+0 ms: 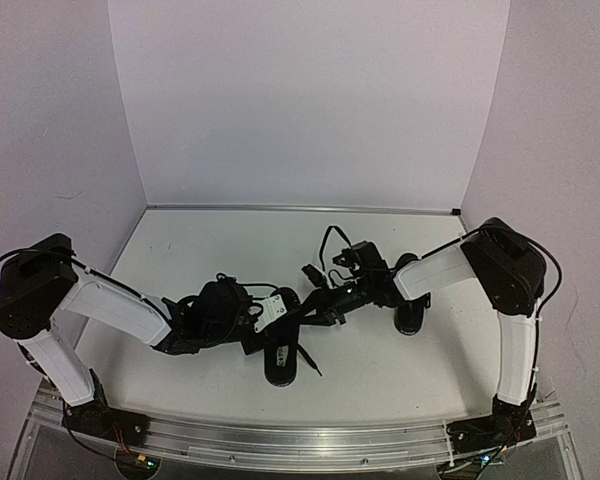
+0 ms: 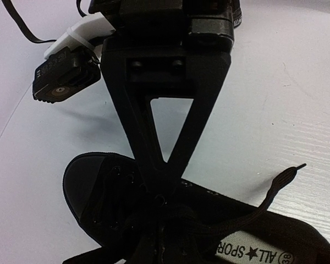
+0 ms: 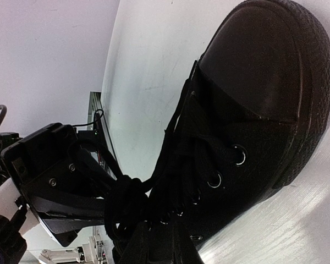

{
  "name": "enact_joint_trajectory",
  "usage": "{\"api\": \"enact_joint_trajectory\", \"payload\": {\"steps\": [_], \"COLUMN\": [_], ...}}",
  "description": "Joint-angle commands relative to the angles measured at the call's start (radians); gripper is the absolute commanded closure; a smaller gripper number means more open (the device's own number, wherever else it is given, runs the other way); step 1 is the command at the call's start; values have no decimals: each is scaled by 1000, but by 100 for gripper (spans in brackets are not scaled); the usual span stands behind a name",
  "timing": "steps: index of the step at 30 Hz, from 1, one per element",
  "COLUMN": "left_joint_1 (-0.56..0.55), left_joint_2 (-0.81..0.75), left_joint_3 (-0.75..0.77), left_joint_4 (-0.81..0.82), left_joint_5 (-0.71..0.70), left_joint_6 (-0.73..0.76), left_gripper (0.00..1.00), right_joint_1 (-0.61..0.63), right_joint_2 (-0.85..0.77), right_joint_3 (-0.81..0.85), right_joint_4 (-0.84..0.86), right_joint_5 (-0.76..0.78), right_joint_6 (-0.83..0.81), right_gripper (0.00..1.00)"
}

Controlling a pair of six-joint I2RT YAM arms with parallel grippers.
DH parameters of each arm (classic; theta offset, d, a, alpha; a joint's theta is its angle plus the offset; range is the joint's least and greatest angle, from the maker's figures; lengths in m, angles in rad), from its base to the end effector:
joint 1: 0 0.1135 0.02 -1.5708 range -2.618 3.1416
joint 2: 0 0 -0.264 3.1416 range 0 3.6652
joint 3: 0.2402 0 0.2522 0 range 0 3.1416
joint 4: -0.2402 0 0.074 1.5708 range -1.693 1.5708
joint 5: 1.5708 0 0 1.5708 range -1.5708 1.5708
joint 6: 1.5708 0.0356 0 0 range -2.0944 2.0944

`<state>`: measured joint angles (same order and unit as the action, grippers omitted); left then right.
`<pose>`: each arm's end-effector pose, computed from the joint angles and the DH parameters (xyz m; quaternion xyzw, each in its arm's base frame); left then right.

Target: Tie the shoes

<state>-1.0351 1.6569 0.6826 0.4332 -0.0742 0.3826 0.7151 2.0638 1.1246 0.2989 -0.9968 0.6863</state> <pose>0.1676 -0.2771 0.1512 0.5523 0.6721 -0.1271 0.4765 0.2921 0.2933 0.1280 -0.2257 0.7818 0.5806 0.0258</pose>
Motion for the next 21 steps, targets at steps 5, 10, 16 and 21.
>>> {"api": "enact_joint_trajectory", "payload": {"steps": [5,10,16,21], "left_joint_1": [4,6,6,6], "left_joint_2": [1,8,12,15], "left_joint_3": [-12,-8,-8,-8], "left_joint_4": [65,67,68,71], "left_joint_5": [2,-1,-1,1], "left_joint_6": [-25,-27,-27,-26], "left_gripper": [100,100,100,100], "right_joint_1": [4,14,21,22], "right_joint_2": [36,46,47,47], "right_joint_3": [-16,-15,-19,-23], "right_joint_4": [142,170,203,235], "right_joint_5": [-50,-65,-82,-92], "right_joint_6": [65,85,109,133], "right_gripper": [86,87,87,86]}}
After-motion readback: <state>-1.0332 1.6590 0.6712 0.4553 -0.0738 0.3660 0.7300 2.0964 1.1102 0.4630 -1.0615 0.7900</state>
